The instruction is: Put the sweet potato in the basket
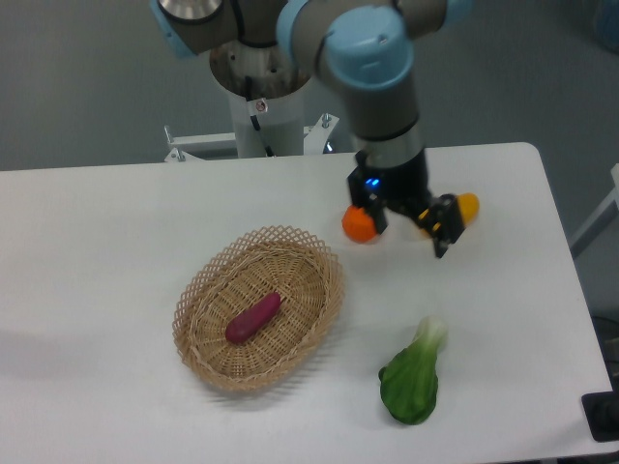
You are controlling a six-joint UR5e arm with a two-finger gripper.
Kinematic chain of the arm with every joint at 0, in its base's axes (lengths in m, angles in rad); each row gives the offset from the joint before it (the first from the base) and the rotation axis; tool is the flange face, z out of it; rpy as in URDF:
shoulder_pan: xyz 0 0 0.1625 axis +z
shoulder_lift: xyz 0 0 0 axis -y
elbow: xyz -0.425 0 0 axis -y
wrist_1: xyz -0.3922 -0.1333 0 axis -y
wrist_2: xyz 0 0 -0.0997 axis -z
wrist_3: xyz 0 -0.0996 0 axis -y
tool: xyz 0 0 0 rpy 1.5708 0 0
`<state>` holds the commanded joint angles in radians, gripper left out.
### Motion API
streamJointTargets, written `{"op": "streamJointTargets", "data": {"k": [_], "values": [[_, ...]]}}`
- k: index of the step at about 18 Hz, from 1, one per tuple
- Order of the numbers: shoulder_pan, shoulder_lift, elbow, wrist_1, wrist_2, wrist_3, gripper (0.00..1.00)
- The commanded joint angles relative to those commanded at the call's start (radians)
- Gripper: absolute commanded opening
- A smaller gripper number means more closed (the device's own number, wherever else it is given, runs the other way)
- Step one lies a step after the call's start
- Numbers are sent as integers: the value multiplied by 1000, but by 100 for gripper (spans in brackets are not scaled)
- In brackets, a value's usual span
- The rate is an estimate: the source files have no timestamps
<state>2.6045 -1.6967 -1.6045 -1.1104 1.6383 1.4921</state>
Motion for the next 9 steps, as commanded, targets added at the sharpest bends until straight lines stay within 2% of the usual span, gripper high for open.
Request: {"op": "streamJointTargets", "data": {"k": [2,4,9], "values": [[37,12,-2,-35,-8,86,100],[61,17,-6,-42,-12,154,100],[65,17,-8,-39,-17,158,100]]}}
